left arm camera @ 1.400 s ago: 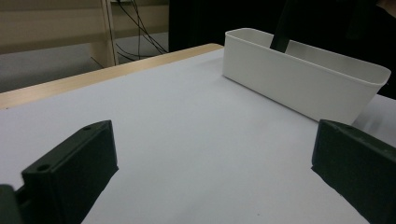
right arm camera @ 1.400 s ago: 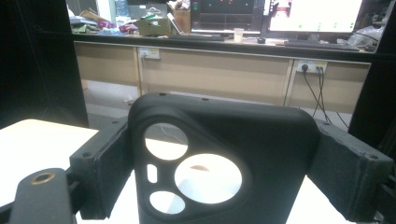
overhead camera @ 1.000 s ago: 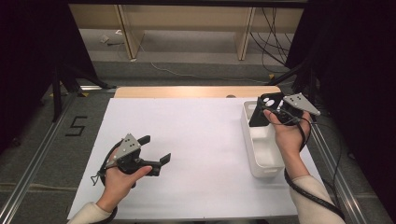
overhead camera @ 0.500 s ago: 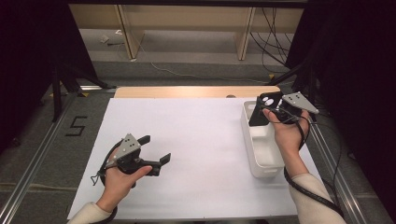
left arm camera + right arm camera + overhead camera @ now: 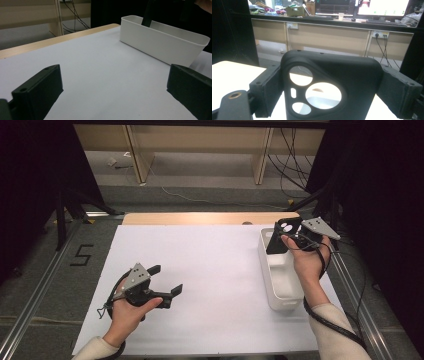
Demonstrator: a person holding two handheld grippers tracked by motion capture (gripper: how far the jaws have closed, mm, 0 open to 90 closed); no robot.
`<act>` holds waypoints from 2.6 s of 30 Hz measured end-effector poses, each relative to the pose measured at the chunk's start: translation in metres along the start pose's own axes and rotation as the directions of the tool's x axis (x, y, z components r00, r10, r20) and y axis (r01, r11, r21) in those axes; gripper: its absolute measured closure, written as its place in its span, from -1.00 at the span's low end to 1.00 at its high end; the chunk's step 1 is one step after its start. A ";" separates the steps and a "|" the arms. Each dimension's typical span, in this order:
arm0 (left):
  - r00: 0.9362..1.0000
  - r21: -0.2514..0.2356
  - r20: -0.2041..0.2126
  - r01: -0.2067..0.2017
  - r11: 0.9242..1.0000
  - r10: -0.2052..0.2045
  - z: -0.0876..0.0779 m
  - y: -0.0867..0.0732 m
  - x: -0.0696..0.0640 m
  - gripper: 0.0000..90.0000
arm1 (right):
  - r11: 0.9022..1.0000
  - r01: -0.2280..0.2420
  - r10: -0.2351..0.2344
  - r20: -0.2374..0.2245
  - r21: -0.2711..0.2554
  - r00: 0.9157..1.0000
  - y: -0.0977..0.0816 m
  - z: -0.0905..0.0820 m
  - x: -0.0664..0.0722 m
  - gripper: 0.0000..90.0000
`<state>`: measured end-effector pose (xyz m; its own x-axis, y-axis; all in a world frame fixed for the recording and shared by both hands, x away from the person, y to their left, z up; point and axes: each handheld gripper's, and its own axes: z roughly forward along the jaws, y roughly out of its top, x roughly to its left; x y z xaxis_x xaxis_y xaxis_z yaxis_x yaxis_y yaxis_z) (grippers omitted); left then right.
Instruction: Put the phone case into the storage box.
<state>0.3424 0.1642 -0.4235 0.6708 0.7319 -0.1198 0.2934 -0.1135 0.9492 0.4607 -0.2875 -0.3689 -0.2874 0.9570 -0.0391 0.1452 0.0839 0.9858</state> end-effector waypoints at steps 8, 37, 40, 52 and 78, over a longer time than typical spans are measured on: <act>1.000 0.002 0.000 -0.002 1.000 0.002 0.000 0.000 0.000 -1.00 | 1.000 -0.001 0.001 -0.002 0.001 1.000 0.001 0.002 -0.002 -0.67; 1.000 0.002 0.000 -0.002 1.000 0.002 0.000 -0.001 0.000 -1.00 | 1.000 0.009 -0.009 -0.003 0.022 1.000 -0.004 0.015 -0.004 -0.67; 1.000 0.002 0.001 -0.002 1.000 0.002 0.000 -0.001 0.000 -1.00 | 1.000 0.009 -0.009 -0.004 0.025 1.000 -0.004 0.017 -0.004 -0.67; 1.000 0.005 0.001 -0.001 1.000 0.001 0.001 -0.001 0.000 -1.00 | 0.999 0.014 -0.014 -0.005 0.031 1.000 -0.005 0.023 -0.005 -0.67; 1.000 0.002 -0.001 -0.002 1.000 0.002 0.001 -0.001 0.001 -1.00 | 0.999 0.025 -0.025 0.006 0.038 1.000 -0.008 0.027 -0.007 -0.67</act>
<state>0.3431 0.1646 -0.4246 0.6708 0.7323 -0.1177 0.2936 -0.1165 0.9488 0.4874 -0.2868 -0.3808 -0.2853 0.9563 -0.0646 0.1744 0.1180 0.9776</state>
